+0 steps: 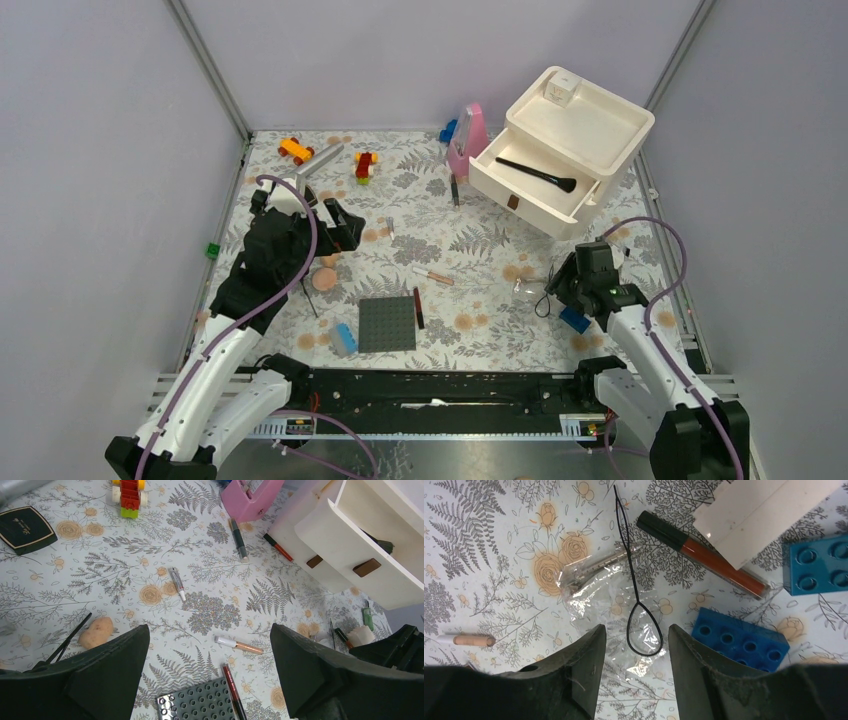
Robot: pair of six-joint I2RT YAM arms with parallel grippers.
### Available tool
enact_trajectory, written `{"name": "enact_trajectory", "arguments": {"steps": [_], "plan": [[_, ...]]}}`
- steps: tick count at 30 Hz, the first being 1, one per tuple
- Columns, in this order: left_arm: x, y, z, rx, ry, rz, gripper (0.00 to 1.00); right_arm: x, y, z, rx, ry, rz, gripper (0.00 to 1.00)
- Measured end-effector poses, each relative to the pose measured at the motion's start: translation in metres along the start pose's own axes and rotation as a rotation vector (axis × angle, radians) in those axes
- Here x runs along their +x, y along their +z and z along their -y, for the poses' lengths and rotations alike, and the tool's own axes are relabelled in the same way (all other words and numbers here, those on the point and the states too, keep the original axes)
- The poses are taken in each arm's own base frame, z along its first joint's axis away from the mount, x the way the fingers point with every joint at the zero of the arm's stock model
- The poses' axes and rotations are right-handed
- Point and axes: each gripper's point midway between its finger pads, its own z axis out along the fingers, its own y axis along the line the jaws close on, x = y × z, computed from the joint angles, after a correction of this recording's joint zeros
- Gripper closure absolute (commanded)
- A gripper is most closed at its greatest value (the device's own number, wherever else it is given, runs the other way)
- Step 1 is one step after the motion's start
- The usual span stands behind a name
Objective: Organize the makeup
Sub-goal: Pick up the makeup tool from the center of the board.
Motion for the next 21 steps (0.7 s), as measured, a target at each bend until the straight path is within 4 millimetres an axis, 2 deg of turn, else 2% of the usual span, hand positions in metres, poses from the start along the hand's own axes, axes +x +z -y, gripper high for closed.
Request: {"name": "enact_trajectory", "arguments": {"steps": [9,21], "plan": [[0.0,0.0,0.0,0.003,0.0,0.0,0.01,-0.005,0.021,-0.001,0.011,0.002,0.028,0.46],[-0.001,0.0,0.001,0.004,0.0,0.002,0.01,-0.003,0.042,-0.001,0.023,0.004,0.014,0.5]]}}
